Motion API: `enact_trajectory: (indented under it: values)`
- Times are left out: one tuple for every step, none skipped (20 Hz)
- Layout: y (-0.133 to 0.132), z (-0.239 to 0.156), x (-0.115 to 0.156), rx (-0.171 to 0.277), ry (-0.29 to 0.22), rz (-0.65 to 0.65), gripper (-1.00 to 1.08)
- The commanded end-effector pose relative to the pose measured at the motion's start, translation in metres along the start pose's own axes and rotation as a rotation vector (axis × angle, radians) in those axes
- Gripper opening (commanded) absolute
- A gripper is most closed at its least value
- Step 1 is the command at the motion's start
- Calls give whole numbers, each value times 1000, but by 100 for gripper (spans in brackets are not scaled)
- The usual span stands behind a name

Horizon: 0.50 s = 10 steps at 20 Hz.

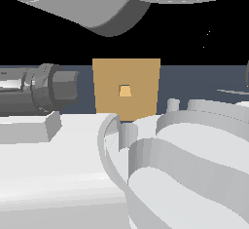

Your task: Insert the peg into the horizontal hole in a box.

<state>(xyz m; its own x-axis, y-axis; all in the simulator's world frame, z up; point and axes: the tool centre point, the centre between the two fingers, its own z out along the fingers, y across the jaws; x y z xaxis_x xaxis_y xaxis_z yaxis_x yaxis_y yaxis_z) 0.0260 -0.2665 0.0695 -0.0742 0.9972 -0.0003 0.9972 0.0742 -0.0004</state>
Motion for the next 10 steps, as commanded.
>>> enact_trajectory:
  values:
    - [1, 1, -2, -1, 0, -2, 100]
    - [1, 1, -3, -1, 0, -2, 100]
    - [0, 1, -2, 0, 0, -1, 100]
    - [0, 1, -2, 0, 0, -1, 100]
    - [0, 2, -2, 0, 0, -1, 100]
    - [0, 4, -2, 0, 0, -1, 100]
    - [0, 7, -2, 0, 0, -1, 100]
    - [0, 10, -3, 0, 0, -1, 100]
    - [1, 14, -3, 0, 0, -2, 100]
    - [1, 18, -3, 0, 0, -2, 100]
